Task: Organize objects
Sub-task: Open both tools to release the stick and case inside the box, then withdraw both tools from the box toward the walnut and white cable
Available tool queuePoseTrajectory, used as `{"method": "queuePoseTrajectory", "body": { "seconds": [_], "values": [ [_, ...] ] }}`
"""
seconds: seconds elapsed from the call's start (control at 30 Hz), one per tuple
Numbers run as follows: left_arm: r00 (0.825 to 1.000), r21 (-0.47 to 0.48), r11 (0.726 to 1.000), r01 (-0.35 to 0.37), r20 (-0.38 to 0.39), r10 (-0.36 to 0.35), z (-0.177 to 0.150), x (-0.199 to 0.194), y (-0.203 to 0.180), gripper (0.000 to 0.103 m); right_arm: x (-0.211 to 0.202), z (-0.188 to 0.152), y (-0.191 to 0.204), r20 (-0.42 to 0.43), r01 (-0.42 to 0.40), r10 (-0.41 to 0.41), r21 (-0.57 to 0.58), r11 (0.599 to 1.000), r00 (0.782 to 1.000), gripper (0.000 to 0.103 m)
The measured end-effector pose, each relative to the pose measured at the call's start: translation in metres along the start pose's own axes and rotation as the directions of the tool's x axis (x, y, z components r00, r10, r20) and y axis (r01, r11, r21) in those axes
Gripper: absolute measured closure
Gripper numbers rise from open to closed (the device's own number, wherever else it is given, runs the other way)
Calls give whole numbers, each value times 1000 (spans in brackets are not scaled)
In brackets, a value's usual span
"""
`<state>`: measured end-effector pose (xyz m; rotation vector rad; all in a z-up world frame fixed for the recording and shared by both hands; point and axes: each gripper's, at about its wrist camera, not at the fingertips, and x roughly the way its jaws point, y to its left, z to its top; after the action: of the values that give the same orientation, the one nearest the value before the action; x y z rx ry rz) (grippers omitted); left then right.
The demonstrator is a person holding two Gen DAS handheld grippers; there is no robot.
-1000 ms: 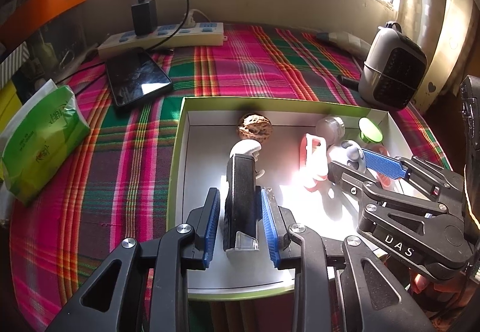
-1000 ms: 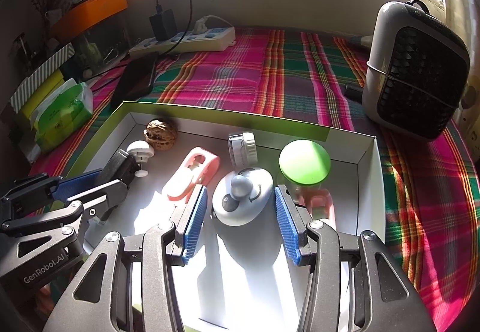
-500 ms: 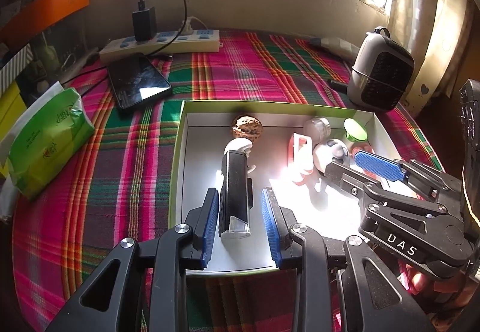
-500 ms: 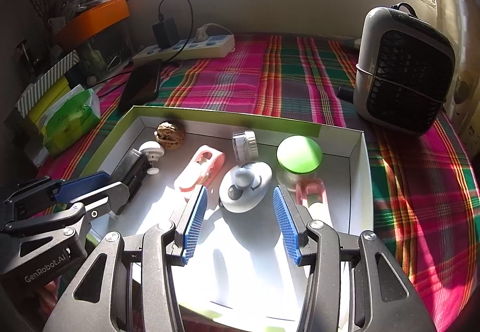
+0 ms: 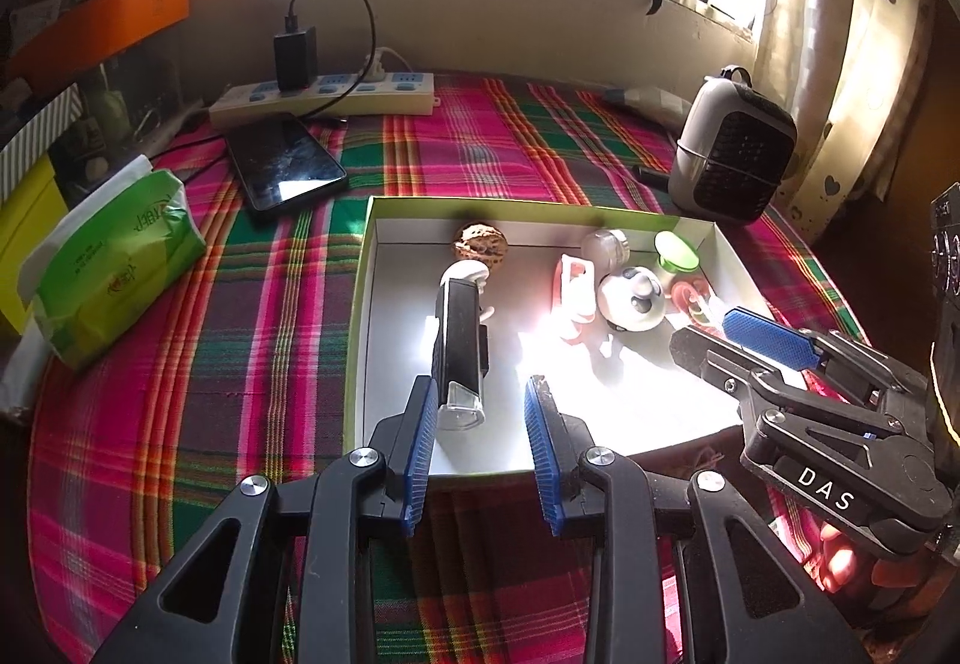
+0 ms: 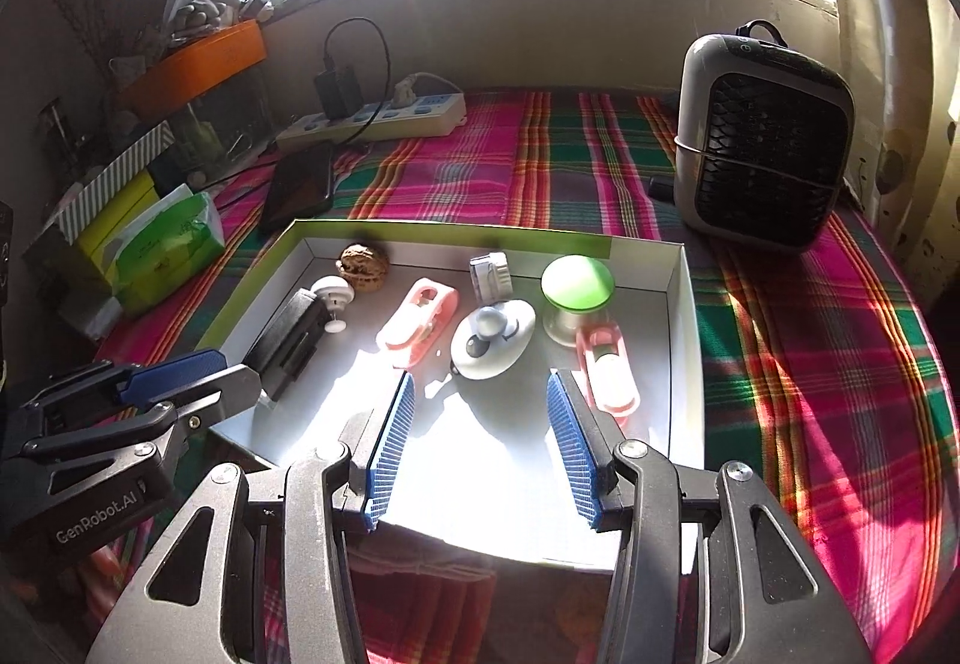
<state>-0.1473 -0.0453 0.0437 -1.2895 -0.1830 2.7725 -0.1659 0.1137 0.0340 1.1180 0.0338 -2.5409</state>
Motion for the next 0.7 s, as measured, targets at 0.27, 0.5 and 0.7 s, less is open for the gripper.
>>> {"method": "queuePoseTrajectory", "body": {
  "seconds": [0.27,0.5,0.7],
  "values": [
    [999,11,999,37,8,-37,-12,-13,-6,75,-23,-16,-6,30,15,-16,28,999,999,55],
    [998,23,998,63,-1,-63,-23,-18,-12,75,-37,-29,-15,33,41,-42,46,998,999,55],
    [996,57,994,89,-18,-88,-34,-20,-19,75,-50,-42,-25,49,67,-70,61,996,996,55]
  ]
}}
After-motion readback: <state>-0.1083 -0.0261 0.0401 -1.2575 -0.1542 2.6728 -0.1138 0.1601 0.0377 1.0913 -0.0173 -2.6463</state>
